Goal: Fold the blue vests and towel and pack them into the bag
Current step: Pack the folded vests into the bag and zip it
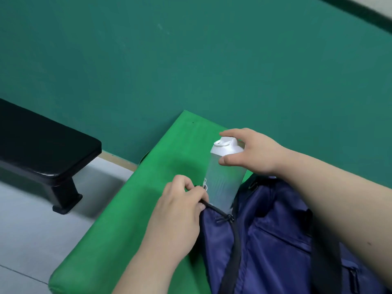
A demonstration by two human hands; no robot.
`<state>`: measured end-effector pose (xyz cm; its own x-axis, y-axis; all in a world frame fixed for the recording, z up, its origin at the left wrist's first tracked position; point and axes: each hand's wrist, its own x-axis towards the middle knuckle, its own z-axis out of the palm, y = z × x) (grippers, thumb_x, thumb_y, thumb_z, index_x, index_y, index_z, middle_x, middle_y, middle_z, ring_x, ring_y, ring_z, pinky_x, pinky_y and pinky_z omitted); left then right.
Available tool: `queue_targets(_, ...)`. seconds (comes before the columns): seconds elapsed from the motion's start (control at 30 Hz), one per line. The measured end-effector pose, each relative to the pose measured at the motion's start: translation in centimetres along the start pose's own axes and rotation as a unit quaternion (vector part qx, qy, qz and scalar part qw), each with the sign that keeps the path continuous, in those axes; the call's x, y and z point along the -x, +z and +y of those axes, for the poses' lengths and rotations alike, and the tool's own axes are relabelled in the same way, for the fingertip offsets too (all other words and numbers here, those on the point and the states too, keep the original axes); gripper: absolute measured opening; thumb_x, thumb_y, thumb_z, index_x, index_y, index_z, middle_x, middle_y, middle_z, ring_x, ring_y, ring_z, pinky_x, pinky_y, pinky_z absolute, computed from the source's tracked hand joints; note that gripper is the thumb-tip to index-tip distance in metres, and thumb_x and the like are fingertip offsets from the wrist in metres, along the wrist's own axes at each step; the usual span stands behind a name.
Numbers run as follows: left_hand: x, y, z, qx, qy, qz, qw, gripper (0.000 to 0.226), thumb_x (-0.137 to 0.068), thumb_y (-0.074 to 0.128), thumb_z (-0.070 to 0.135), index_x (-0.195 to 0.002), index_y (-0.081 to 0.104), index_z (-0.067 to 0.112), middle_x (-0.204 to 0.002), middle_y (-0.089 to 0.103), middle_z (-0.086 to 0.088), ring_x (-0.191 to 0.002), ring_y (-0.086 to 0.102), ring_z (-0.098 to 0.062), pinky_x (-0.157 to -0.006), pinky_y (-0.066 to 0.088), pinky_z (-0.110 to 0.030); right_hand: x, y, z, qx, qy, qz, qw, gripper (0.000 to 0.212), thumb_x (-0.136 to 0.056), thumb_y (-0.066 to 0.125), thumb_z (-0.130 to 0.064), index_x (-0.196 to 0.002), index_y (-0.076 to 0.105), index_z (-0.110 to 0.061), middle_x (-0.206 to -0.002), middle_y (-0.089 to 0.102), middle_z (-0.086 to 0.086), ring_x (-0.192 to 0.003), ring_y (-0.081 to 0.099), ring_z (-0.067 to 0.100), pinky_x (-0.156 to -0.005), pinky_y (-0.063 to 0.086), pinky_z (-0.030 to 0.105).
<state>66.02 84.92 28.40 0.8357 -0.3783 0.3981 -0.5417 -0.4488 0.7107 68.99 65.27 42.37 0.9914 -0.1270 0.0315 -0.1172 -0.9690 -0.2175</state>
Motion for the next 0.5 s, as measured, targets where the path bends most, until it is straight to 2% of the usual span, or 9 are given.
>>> queue_targets(0.1,0.4,-0.8,0.8,0.012,-0.013,-0.001,1.0,0.007,-0.096,0.057,0.026,-0.094,0.055,0.033,-0.11,0.036,0.02,-0.08,0.053,-0.011,-0.069,0.048,-0.035,0.0,0.7,-0.5,-0.006,0.011,-0.044,0.999,0.067,-0.077,0.079,-0.045,-0.138,0.054,-0.036,-0.122,0.054,-0.013,-0.11,0.052,0.009,-0.09,0.039,0.023)
queue_targets(0.17,0.5,-1.0,1.1,0.017,-0.014,-0.012,1.0,0.006,-0.098,0.054,0.027,-0.095,0.053,0.033,-0.113,0.037,0.021,-0.078,0.054,-0.012,-0.07,0.049,-0.036,0.0,1.1,-0.7,-0.003,0.018,-0.077,0.997,0.066,-0.077,0.079,-0.044,-0.138,0.054,-0.036,-0.123,0.057,-0.012,-0.108,0.054,0.01,-0.089,0.04,0.023)
queue_targets(0.3,0.7,-1.2,0.7,0.007,-0.012,-0.024,1.0,0.005,-0.098,0.054,0.029,-0.097,0.053,0.034,-0.117,0.037,0.023,-0.088,0.05,-0.008,-0.072,0.046,-0.033,0.4,1.3,-1.2,0.037,0.013,-0.126,0.991,0.068,-0.077,0.078,-0.048,-0.14,0.053,-0.036,-0.121,0.055,-0.015,-0.108,0.051,0.007,-0.091,0.038,0.022)
queue_targets(0.5,0.6,-1.0,-0.1,-0.031,-0.054,-0.054,0.997,0.013,-0.099,0.048,0.037,-0.111,0.051,0.037,-0.115,0.033,0.013,-0.103,0.048,-0.012,-0.078,0.04,-0.027,0.6,1.8,-1.5,0.049,0.006,-0.141,0.989,0.072,-0.076,0.078,-0.051,-0.141,0.051,-0.037,-0.126,0.056,-0.013,-0.108,0.05,0.007,-0.091,0.038,0.022)
